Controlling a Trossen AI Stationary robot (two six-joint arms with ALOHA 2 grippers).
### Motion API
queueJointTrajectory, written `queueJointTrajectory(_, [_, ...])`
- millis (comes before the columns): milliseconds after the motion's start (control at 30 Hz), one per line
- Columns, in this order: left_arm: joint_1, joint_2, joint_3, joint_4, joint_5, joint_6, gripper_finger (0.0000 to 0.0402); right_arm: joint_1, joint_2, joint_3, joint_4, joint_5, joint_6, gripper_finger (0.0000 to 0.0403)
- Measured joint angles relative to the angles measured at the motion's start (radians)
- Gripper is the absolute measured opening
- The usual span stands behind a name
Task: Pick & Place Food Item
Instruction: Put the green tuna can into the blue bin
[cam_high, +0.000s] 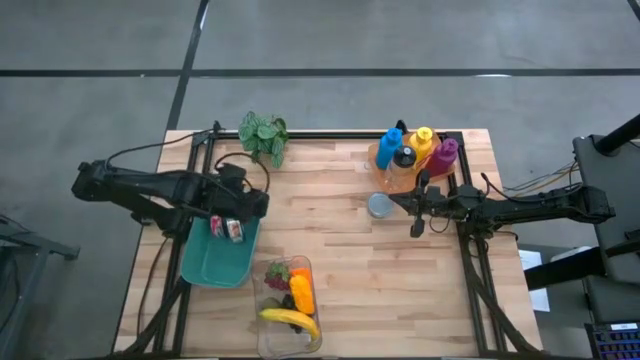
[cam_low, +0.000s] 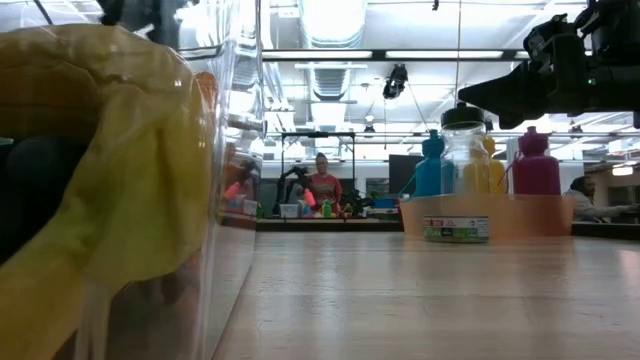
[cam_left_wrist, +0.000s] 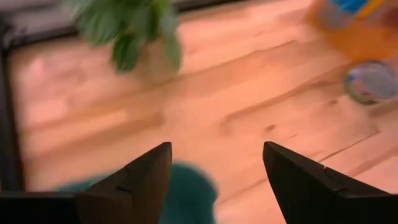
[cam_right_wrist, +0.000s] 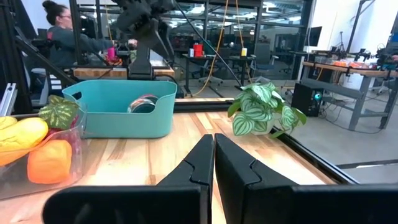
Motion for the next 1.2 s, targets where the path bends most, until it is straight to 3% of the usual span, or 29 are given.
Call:
queueJointTrajectory(200, [0.002,0.005,-0.042,0.249,-0.113,0.291,0.0259,0.0,0.0,0.0,0.0,0.0,0.0,0.0012])
queueJointTrajectory(333, [0.022,0.004,-0.107,0.501,-0.141,0.524,0.0259,0.0,0.0,0.0,0.0,0.0,0.0,0.0012])
queueJointTrajectory(533, [0.07,0.003,-0.241,0.983,-0.002,0.939,0.0259,0.0,0.0,0.0,0.0,0.0,0.0,0.0012])
queueJointTrajectory(733, [0.094,0.004,-0.391,1.361,0.096,1.078,0.0259,0.0,0.0,0.0,0.0,0.0,0.0,0.0012])
queueJointTrajectory(1000, [0.125,0.004,-0.482,1.451,0.114,1.084,0.0259,0.0,0.0,0.0,0.0,0.0,0.0,0.0012])
queueJointTrajectory(1200, [0.127,0.004,-0.478,1.463,0.169,1.205,0.0259,0.0,0.0,0.0,0.0,0.0,0.0,0.0012])
